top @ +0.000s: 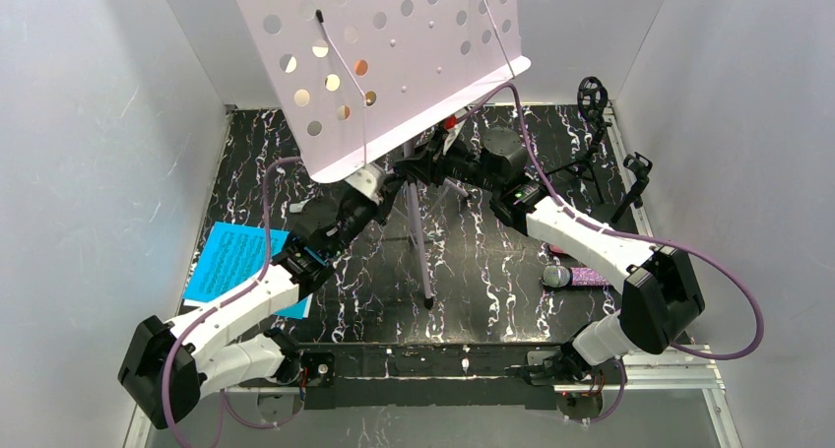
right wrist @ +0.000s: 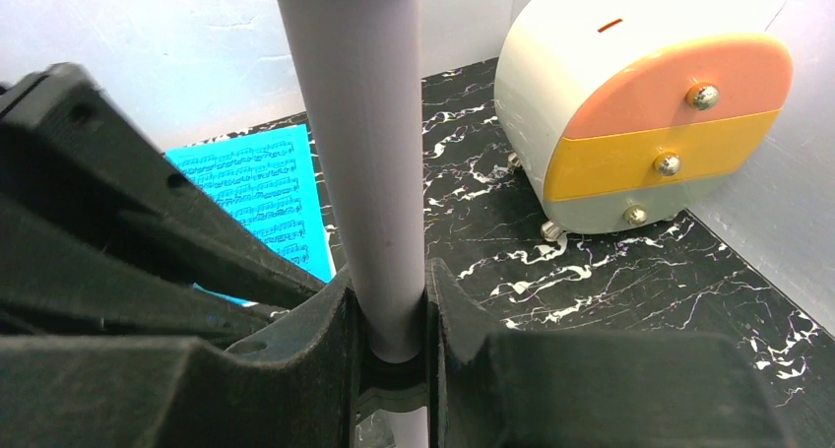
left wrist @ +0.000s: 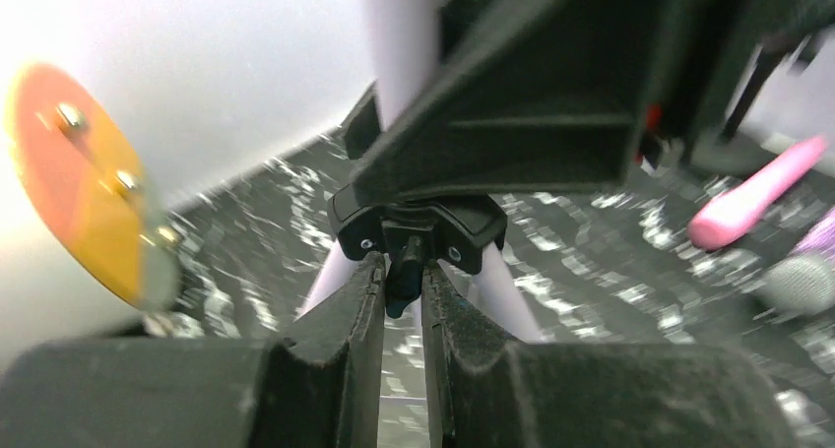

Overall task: Pack up the instrument practice props
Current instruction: Unscrew the knob on the music stand.

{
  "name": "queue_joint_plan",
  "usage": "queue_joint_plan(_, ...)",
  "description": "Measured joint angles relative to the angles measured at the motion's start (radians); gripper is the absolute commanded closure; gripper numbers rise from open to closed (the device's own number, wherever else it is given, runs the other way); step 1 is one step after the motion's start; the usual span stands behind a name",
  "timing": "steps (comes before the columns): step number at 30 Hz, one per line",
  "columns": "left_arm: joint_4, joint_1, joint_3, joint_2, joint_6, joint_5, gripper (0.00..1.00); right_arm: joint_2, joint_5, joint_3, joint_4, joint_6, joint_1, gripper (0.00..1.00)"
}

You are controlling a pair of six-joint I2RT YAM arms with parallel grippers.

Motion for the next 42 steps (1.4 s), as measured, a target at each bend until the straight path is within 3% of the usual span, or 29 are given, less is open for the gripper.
queue_joint_plan(7, -0.165, 0.000, 0.058, -0.019, -0.789, -0.163, 1.00, 0.000, -0.008, 0.000, 0.000, 0.001, 0.003, 0.99)
queue_joint_plan(12, -0.254, 0.008, 0.077, -0.019, -1.285, -0.204, 0.91, 0.000, -0.007, 0.000, 0.000, 0.001, 0.003, 0.99)
queue_joint_plan(15, -0.246, 0.015, 0.054, -0.022, -1.516, -0.204, 0.76, 0.000, -0.007, 0.000, 0.000, 0.001, 0.003, 0.99)
queue_joint_plan(18, -0.259, 0.021, 0.047, -0.026, -1.609, -0.199, 0.57, 0.000, -0.006, 0.000, 0.000, 0.001, 0.003, 0.99)
queue_joint_plan(22, -0.333, 0.021, 0.051, -0.064, -1.534, -0.211, 0.48, 0.000, -0.003, 0.000, 0.000, 0.001, 0.003, 0.99)
queue_joint_plan(25, -0.372, 0.021, 0.073, -0.097, -1.369, -0.235, 0.46, 0.000, -0.003, 0.002, 0.000, 0.001, 0.003, 0.99)
queue_joint_plan(32, -0.320, 0.023, 0.084, -0.171, -0.811, -0.212, 0.36, 0.001, -0.003, 0.004, -0.004, 0.001, 0.003, 0.99)
queue_joint_plan(42, -0.074, 0.023, -0.097, -0.187, 0.060, 0.036, 0.32, 0.002, -0.003, 0.005, -0.003, 0.001, 0.003, 0.99)
